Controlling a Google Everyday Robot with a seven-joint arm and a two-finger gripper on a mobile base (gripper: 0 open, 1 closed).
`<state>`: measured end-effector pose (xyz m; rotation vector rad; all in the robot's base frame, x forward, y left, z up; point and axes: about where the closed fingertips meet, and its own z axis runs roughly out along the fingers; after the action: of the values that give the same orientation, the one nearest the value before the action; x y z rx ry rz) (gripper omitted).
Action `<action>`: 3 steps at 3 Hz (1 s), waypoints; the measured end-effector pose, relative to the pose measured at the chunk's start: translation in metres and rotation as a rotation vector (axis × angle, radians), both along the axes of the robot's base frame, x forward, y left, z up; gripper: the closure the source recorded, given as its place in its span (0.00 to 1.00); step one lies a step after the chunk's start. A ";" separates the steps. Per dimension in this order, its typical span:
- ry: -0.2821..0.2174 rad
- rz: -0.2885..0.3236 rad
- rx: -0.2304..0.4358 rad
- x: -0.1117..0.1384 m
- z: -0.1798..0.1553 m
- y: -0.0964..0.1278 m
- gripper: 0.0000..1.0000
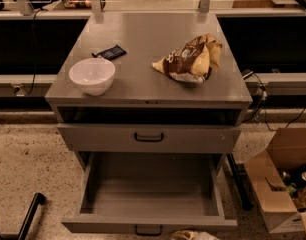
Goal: Close middle drawer
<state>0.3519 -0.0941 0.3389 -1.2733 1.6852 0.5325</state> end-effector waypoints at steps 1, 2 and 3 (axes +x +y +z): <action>-0.089 -0.049 -0.023 0.039 0.014 -0.012 1.00; -0.144 -0.073 -0.037 0.065 0.028 -0.020 1.00; -0.178 -0.085 -0.032 0.104 0.036 -0.023 1.00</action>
Offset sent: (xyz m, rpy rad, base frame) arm 0.0996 -0.0342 0.0467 -0.0594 -0.2165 -0.1100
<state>0.4559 -0.1168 0.3745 -1.2288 1.5962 0.3328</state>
